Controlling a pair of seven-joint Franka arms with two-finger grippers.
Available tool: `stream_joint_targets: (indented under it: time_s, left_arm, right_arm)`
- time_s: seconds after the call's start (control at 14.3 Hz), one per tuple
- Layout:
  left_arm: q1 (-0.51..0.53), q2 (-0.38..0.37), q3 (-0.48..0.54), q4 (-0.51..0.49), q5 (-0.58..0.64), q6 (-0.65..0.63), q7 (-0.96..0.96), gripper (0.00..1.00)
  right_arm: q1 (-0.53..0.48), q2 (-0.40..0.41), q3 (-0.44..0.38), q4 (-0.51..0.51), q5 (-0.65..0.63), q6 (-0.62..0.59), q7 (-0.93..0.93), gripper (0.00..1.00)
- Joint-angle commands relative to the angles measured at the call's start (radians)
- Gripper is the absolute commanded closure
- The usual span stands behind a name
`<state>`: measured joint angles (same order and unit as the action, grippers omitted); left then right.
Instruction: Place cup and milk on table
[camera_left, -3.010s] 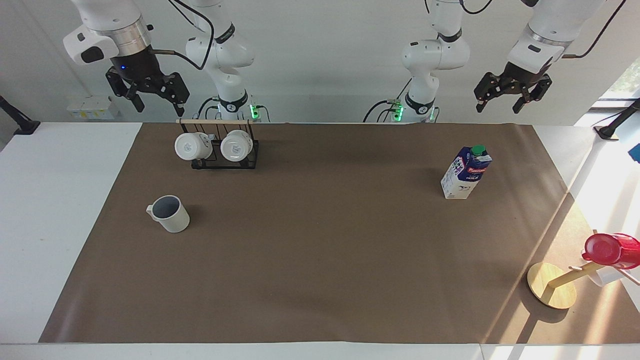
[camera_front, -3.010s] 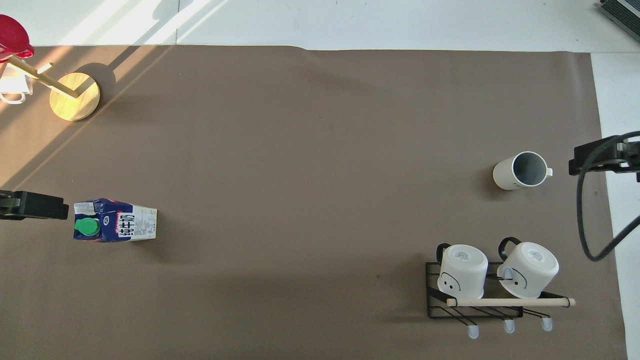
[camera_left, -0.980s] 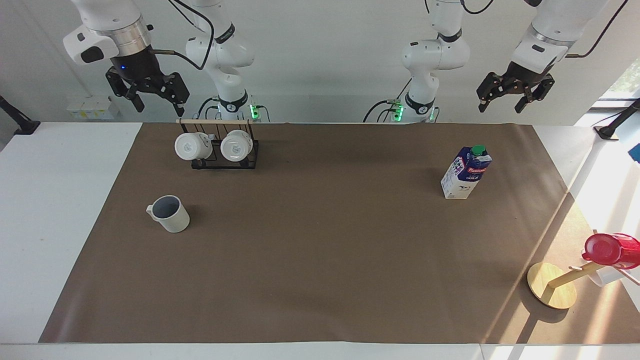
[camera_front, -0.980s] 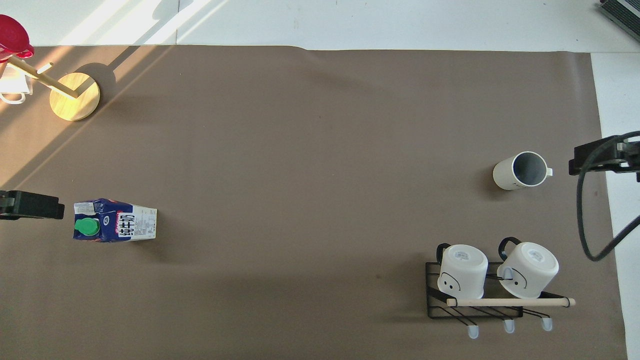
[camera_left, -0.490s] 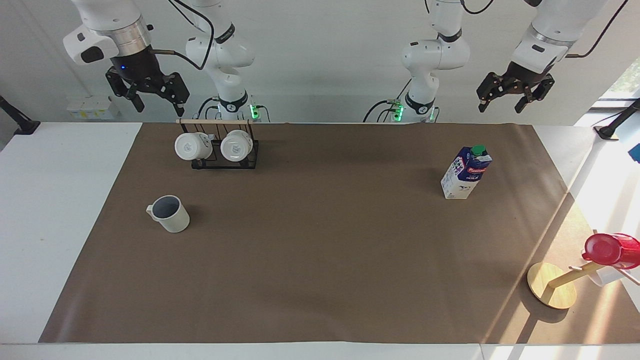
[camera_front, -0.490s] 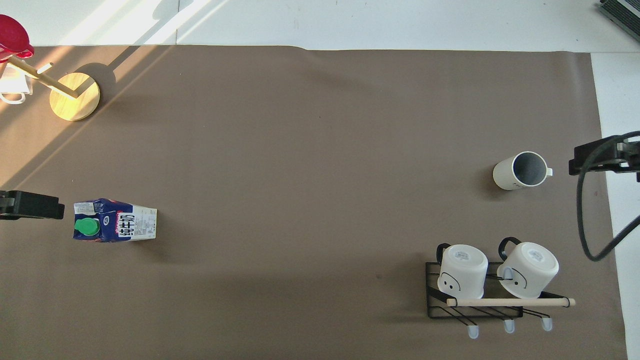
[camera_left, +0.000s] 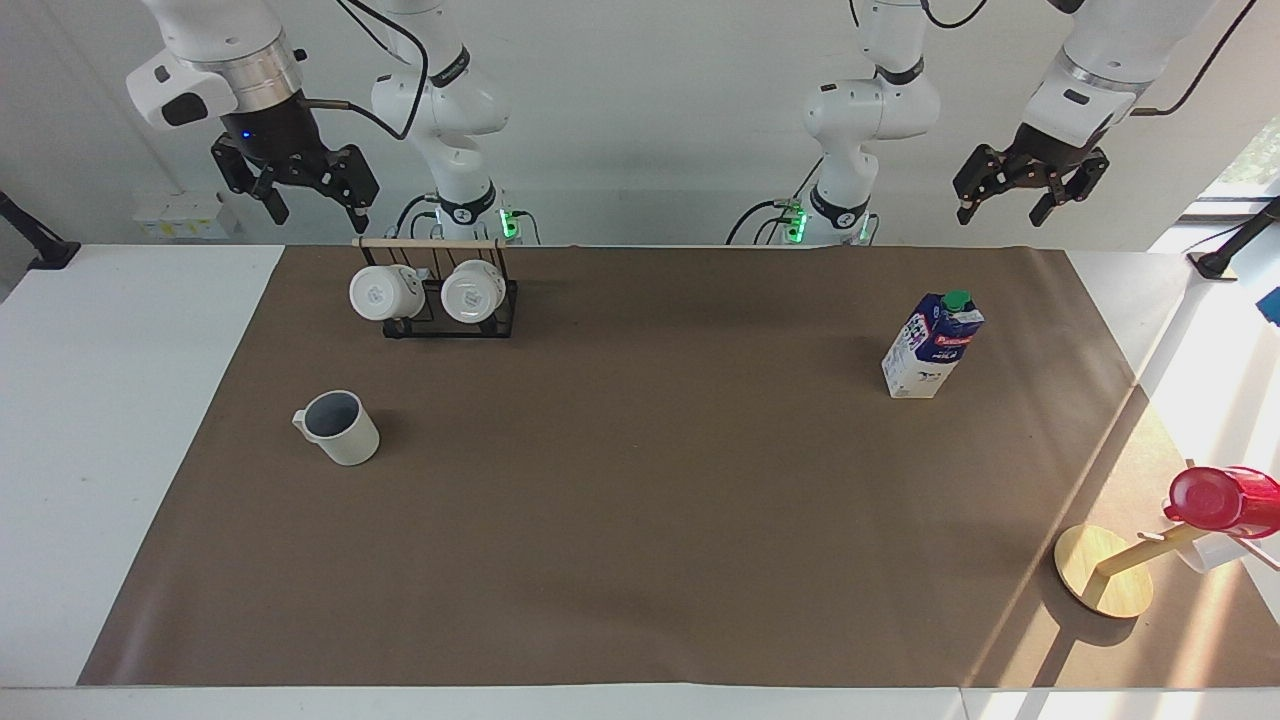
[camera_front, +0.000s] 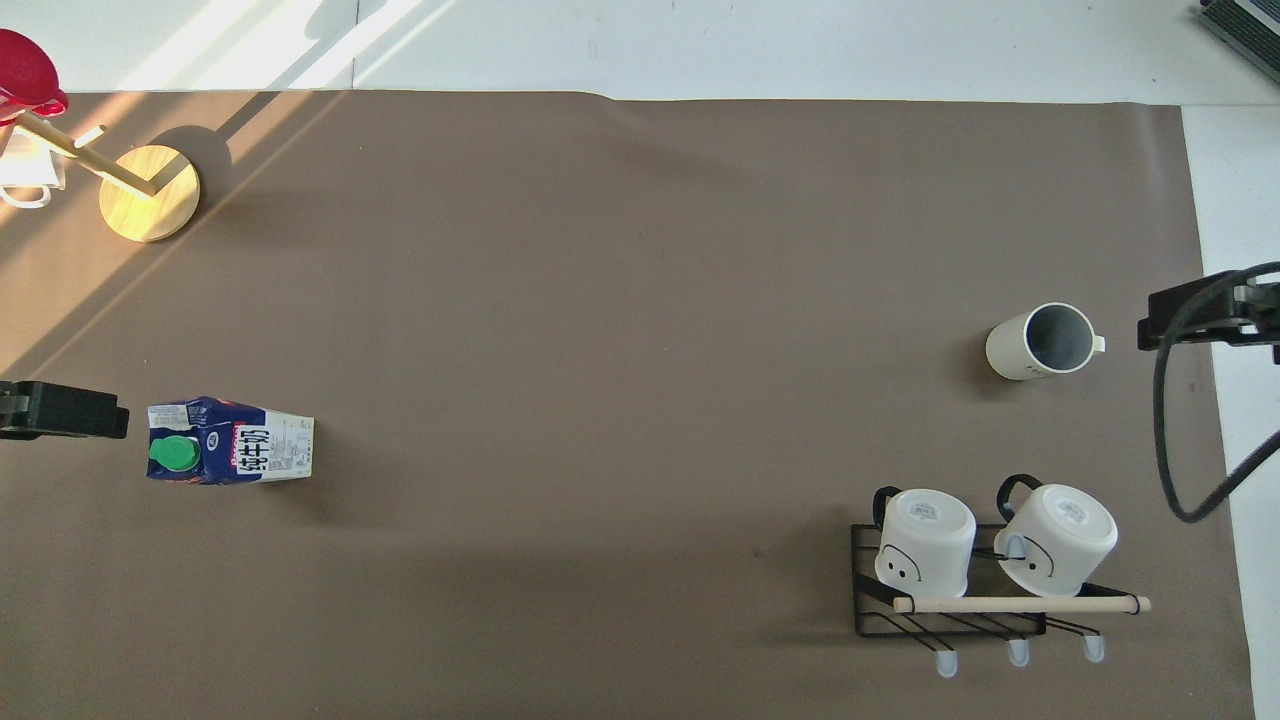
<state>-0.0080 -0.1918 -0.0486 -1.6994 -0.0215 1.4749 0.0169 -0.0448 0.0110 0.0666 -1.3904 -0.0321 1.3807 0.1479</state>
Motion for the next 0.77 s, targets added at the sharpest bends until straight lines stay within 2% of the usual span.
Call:
stream_joint_targets:
  time_s: [0.0,0.7]
  left_arm:
    - [0.010,0.006,-0.005,0.021,0.002,-0.025,0.000,0.00]
    - [0.008,0.006,-0.005,0.021,0.002,-0.016,-0.002,0.00]
  right_arm:
    - [-0.009,-0.009,-0.001,-0.009,0.017,0.004,-0.021,0.00]
    - [-0.009,-0.009,-0.001,-0.009,0.017,0.004,-0.021,0.00]
